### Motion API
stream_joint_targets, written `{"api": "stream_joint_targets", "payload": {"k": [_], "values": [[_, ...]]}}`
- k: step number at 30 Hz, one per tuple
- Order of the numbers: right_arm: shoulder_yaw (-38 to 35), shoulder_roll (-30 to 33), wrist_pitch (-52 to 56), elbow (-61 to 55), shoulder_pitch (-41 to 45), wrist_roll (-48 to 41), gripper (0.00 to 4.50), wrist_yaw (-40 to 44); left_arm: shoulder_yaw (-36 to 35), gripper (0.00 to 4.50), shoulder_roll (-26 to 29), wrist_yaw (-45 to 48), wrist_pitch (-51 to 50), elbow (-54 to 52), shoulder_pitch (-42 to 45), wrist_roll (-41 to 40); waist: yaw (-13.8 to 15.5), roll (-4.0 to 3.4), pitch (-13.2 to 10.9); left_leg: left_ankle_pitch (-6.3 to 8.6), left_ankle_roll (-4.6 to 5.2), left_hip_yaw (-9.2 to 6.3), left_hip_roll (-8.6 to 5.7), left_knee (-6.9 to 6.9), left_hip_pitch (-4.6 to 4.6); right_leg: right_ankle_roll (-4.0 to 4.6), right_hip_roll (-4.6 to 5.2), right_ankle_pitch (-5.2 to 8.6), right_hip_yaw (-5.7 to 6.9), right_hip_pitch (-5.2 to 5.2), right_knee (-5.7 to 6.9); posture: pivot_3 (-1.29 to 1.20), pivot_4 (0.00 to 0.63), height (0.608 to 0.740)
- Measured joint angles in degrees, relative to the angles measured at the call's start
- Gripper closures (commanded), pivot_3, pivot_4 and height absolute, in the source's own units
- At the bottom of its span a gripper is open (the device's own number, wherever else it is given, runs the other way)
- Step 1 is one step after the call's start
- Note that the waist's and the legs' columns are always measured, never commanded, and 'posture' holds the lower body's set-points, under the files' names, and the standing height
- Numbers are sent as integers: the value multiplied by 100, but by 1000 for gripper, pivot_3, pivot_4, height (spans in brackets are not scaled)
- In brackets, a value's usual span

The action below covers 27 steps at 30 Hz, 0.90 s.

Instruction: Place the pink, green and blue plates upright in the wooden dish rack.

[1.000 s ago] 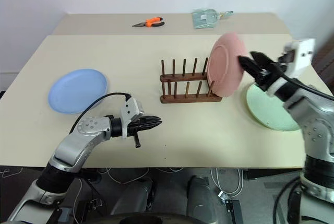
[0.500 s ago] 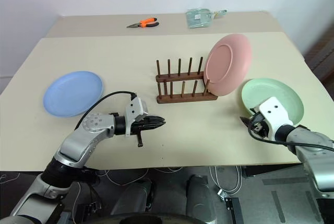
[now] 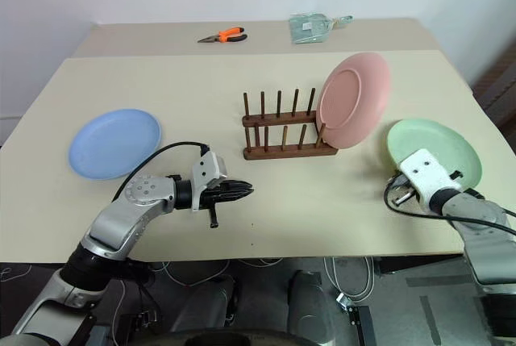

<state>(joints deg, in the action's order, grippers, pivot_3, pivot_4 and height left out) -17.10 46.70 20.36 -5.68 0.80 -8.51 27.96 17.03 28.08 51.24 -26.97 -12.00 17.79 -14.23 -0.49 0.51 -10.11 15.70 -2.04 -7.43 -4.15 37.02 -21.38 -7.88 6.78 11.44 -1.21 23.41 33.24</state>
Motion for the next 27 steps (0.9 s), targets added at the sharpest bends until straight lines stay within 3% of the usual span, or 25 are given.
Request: {"api": "stream_joint_targets", "payload": {"k": [4, 8, 12, 15, 19, 27], "values": [[-1191, -380, 316, -208, 1239, -1280, 4469, -283, 7, 4182, -7, 23, 49, 26, 11, 2, -17, -11, -2, 0, 0, -6, 4, -4, 3, 2, -7, -2, 2, 1, 5, 0, 150, 740], [-1965, -621, 1346, -1037, 2174, -3567, 4469, -444, 9, 4182, -12, 47, 131, 92, 30, 18, 12, -5, -1, 0, 1, -26, 4, -6, -2, 20, -9, -12, 13, -2, 2, 0, 150, 740], [-2000, -846, 2068, -1537, 2690, -5845, 4469, -845, -3, 4182, -18, 37, 148, 132, 22, 22, 6, -6, -2, 0, 1, -23, 4, -4, -3, 21, 0, -12, 9, -2, 0, 0, 150, 740], [-1520, -1154, 2194, -1952, 3087, -7069, 4469, -1281, -184, 4182, -103, -36, 294, 114, -120, -37, -27, -8, -1, 1, 3, -26, 9, -10, 0, 22, -2, -11, 10, 2, 2, 0, 150, 740], [-674, -1637, 2222, -2157, 3170, -7711, 4469, -1970, -628, 4182, -167, -125, 360, 35, -330, -320, -17, -8, -1, 1, 2, -31, 7, -9, -3, 22, -2, -11, 9, 7, 2, 0, 150, 740], [213, -2104, 2172, -1683, 3114, -7318, 4469, -2435, -965, 4182, -44, -110, 375, -194, -647, -573, 5, -8, -1, 1, 2, -22, 0, -6, -5, 22, -1, -12, 8, 7, 1, 0, 150, 740]]}}
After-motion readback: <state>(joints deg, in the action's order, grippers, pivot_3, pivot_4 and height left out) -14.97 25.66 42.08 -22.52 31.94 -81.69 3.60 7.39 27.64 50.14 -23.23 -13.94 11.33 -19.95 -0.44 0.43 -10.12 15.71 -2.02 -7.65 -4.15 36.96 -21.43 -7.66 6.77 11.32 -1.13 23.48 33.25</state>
